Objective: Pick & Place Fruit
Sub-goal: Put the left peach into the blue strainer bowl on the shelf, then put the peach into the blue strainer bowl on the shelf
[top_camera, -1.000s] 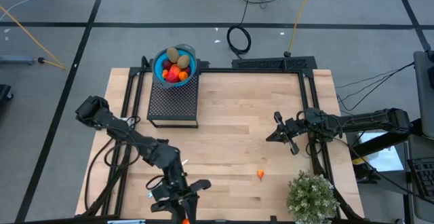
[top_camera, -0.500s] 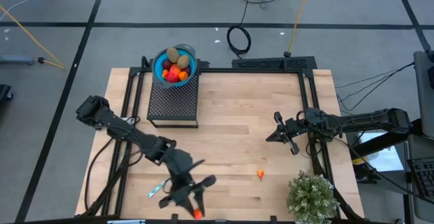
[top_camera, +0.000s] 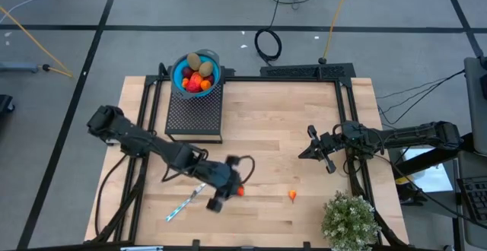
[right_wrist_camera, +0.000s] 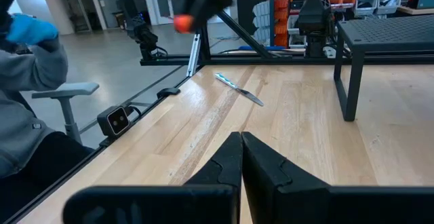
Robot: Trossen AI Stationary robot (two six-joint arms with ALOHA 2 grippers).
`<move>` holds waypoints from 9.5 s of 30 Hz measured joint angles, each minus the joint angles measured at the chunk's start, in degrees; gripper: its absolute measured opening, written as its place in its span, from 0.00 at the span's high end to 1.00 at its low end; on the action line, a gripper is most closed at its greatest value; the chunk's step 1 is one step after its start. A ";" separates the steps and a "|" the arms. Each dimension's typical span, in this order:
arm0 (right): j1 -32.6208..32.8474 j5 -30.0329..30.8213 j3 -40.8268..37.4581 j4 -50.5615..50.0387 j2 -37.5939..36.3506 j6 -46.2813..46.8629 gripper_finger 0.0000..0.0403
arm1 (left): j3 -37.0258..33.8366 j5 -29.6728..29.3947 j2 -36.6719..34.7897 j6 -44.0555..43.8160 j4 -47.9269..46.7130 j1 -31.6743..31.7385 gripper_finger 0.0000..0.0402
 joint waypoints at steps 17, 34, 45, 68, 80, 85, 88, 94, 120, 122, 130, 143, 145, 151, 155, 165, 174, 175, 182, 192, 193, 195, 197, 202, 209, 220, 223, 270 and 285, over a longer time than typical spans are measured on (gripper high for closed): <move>0.00 0.00 0.00 0.00 -0.02 -0.01 1.00 | -0.02 -43.14 0.00 -8.02 -13.18 6.71 0.77; -0.01 0.18 0.00 0.00 -0.01 -0.01 1.00 | -0.02 -74.31 0.00 12.59 -16.40 19.87 0.77; 0.01 0.22 -0.02 -1.01 0.00 -0.01 1.00 | -0.15 -58.41 -6.13 6.73 -22.97 35.57 0.77; 0.01 0.22 -0.07 -2.03 0.59 1.17 1.00 | -0.09 -11.21 -20.31 8.06 -26.69 64.04 0.77; -0.01 0.31 -0.07 -1.20 0.59 0.01 1.00 | -0.09 -4.37 -19.00 6.44 -32.13 65.49 0.77; 0.01 0.31 -0.07 -1.20 0.59 0.04 1.00 | -0.04 -4.38 -17.40 5.92 -32.22 64.98 0.77; 0.00 0.29 -0.07 -1.18 0.59 0.51 1.00 | -0.04 -4.10 -17.08 5.83 -32.20 64.79 0.75; 0.00 0.05 -0.05 -1.51 0.59 0.10 1.00 | -0.04 -4.47 -16.87 5.55 -32.13 64.86 0.61; 14.17 7.70 9.07 -8.17 6.73 -11.56 0.92 | -0.04 2.21 -35.74 2.46 -29.48 56.09 0.38; 16.07 9.62 12.48 -11.44 10.32 -13.09 0.89 | -0.04 4.30 -37.62 1.99 -28.09 54.03 0.38; 21.13 12.27 23.83 -19.52 27.33 -15.66 0.73 | -0.04 9.75 -43.32 2.40 -27.38 45.68 0.38; 26.94 12.63 32.69 -25.71 46.81 -17.31 0.55 | -0.04 13.65 -47.12 6.82 -26.96 37.01 0.38; 27.71 14.14 32.85 -27.21 47.80 -17.48 0.53 | -0.07 13.62 -47.36 7.75 -27.08 36.05 0.38; 28.72 14.98 32.89 -30.46 47.90 -16.88 0.49 | -5.71 13.60 -48.83 9.58 -23.78 34.41 0.38; 29.34 15.00 32.92 -32.35 47.69 -16.50 0.48 | -12.64 12.52 -51.69 9.20 -19.00 34.37 0.38; 29.68 15.16 32.92 -32.54 47.68 -18.57 0.48 | -30.40 8.00 -66.75 5.97 -10.71 34.39 0.38; 29.65 15.28 32.89 -31.28 53.15 -22.63 0.48 | -40.54 2.66 -80.77 3.76 -8.94 34.41 0.38; 29.65 15.28 32.89 -31.12 53.93 -23.87 0.48 | -41.26 2.46 -81.99 3.75 -8.86 34.41 0.38; 29.39 17.84 32.94 -31.06 56.04 -27.13 0.48 | -45.83 2.44 -88.55 3.20 -8.41 34.39 0.38; 29.36 17.88 32.94 -30.90 56.06 -27.11 0.51 | -46.53 2.41 -89.88 2.53 -6.97 34.39 0.38; 29.36 17.90 32.94 -30.84 56.06 -27.11 0.52 | -46.53 2.41 -89.88 2.50 -6.96 34.39 0.38; 29.36 18.03 32.94 -30.77 56.06 -27.11 0.55 | -46.53 2.41 -89.88 2.49 -7.03 34.39 0.38; 29.36 18.07 32.94 -30.77 56.08 -27.09 0.59 | -46.53 2.41 -89.88 2.48 -7.26 34.39 0.38; 29.36 18.41 32.94 -29.79 56.11 -26.37 0.69 | -46.53 2.41 -89.88 2.38 -7.24 34.39 0.38; 29.11 18.69 32.94 -20.09 56.13 -23.52 0.74 | -46.56 2.49 -89.31 0.83 -6.69 34.41 0.38; 24.50 19.47 32.94 4.27 56.08 -18.95 0.73 | -46.60 6.24 -83.30 2.12 -5.98 34.39 0.38; 23.26 19.34 32.94 10.43 56.08 -15.90 0.73 | -46.60 6.32 -81.14 3.18 -5.92 34.39 0.38; 15.34 21.49 32.89 33.59 56.05 -1.14 0.72 | -46.58 5.51 -49.66 13.38 29.73 12.71 0.38; 15.62 22.54 32.89 32.58 56.04 -1.08 0.72 | -46.42 -2.02 -24.44 21.37 63.73 8.48 0.38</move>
